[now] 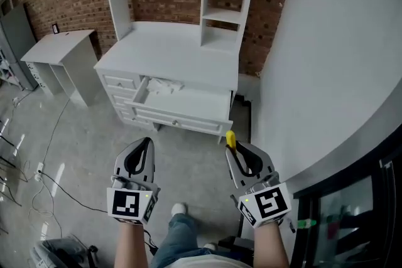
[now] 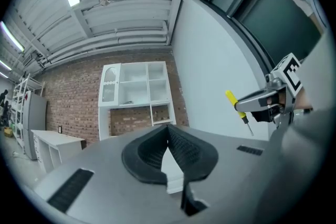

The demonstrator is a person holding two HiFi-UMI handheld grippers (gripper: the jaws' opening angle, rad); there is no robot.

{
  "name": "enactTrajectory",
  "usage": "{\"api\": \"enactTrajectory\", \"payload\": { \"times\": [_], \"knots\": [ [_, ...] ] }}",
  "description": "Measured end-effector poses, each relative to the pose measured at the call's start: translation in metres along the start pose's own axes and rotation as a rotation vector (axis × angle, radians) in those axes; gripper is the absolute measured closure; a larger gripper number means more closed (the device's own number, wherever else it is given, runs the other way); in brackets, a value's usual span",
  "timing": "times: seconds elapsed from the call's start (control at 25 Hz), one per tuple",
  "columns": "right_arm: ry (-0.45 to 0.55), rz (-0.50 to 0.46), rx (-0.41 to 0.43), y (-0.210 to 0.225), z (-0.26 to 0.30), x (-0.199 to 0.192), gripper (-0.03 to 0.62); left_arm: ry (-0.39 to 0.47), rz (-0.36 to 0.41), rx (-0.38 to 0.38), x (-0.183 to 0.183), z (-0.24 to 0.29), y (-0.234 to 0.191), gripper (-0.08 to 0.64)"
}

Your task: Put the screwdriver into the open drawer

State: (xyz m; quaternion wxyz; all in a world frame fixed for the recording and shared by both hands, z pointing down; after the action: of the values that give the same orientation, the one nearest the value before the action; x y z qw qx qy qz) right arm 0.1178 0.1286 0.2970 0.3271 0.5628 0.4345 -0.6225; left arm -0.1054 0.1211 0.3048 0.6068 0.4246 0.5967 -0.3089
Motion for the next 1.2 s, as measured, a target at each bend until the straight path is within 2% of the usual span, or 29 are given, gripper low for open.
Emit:
{"api": "enactTrajectory", "payload": {
  "times": [0.16, 0.4, 0.56, 0.76, 1.04, 1.2],
  "knots": [
    [-0.018, -0.017, 0.002, -0.002, 0.061, -0.001, 0.518, 0.004, -0.018, 0.008, -0.012, 0.036, -0.049, 0.548],
    [-0.055, -0.029, -0.032, -0.004, 0.141, -0.004, 0.518, 0.012, -0.033, -0.020, -0.026, 0.087, -0.114, 0.548],
    [-0.077, 0.018, -0.079, 0.002, 0.179, -0.006, 0.517, 0.018, -0.044, -0.033, -0.035, 0.114, -0.148, 0.548],
    [-0.136, 0.082, -0.137, 0.015, 0.207, -0.023, 0.517, -0.006, -0.081, -0.054, -0.055, 0.140, -0.163, 0.548],
    [-0.204, 0.125, -0.126, 0.043, 0.245, -0.050, 0.517, -0.055, -0.096, -0.072, -0.076, 0.185, -0.169, 0.548],
    [-0.233, 0.144, -0.086, 0.061, 0.286, -0.068, 0.517, -0.079, -0.088, -0.052, -0.088, 0.217, -0.181, 0.548]
  ]
}}
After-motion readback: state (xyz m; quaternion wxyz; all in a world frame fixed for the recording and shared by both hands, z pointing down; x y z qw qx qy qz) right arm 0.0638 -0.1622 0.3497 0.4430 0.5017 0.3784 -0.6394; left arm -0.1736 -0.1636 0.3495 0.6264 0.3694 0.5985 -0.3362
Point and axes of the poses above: the fingertips, and each gripper's own axes: z forward along the fingers, y to its right, x out of its top, the point moved 4 cm from there along -z, backward along the fingers, and after that the axes turned 8 degrees about -x, right-handed, at the moved point
